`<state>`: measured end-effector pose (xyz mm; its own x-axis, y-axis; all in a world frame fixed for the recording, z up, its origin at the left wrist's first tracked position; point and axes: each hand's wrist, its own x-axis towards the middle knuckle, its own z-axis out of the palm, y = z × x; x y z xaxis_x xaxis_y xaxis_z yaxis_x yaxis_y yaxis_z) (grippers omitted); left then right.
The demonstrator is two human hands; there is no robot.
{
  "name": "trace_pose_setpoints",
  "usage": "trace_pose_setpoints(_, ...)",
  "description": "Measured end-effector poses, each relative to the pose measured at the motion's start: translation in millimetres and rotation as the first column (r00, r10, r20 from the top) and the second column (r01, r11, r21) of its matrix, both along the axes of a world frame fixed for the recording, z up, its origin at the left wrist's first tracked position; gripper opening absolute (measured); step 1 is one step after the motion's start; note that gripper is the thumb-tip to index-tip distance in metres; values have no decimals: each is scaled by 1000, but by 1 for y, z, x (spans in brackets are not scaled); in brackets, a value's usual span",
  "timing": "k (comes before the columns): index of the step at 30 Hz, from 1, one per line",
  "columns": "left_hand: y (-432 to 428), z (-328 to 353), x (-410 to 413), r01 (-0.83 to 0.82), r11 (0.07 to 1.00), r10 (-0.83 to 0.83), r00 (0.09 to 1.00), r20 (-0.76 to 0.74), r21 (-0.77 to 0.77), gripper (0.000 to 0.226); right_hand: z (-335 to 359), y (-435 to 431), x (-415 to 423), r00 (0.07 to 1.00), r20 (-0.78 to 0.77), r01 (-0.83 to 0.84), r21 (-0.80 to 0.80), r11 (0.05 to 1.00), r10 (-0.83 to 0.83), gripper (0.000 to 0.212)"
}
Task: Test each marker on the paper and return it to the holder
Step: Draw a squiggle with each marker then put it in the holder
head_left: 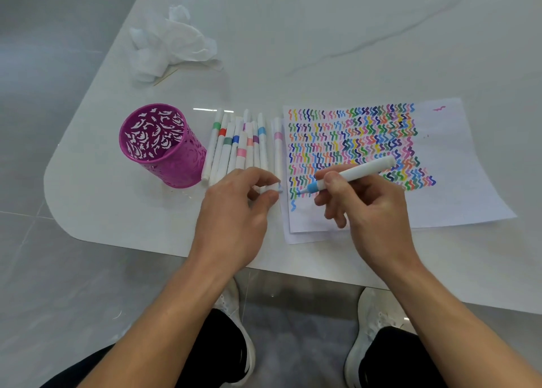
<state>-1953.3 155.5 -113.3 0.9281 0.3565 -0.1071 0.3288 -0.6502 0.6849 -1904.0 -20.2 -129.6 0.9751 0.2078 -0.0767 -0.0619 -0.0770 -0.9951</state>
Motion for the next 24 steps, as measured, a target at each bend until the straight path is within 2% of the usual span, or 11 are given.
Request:
trace_pose_setpoints(9,0,6,4,-26,965,18,999,-34,-260,15,7,5,4,999,16,-37,63,997,36,10)
trace_pose_setpoints(16,-2,8,4,-1,939,-23,998,-65,-344,18,4,8,5,998,0,-61,75,995,61,11)
trace_pose_setpoints(24,-1,6,4,14,908,-22,1000,-15,-418,17,0,11,5,995,-21,-98,128,987,101,13)
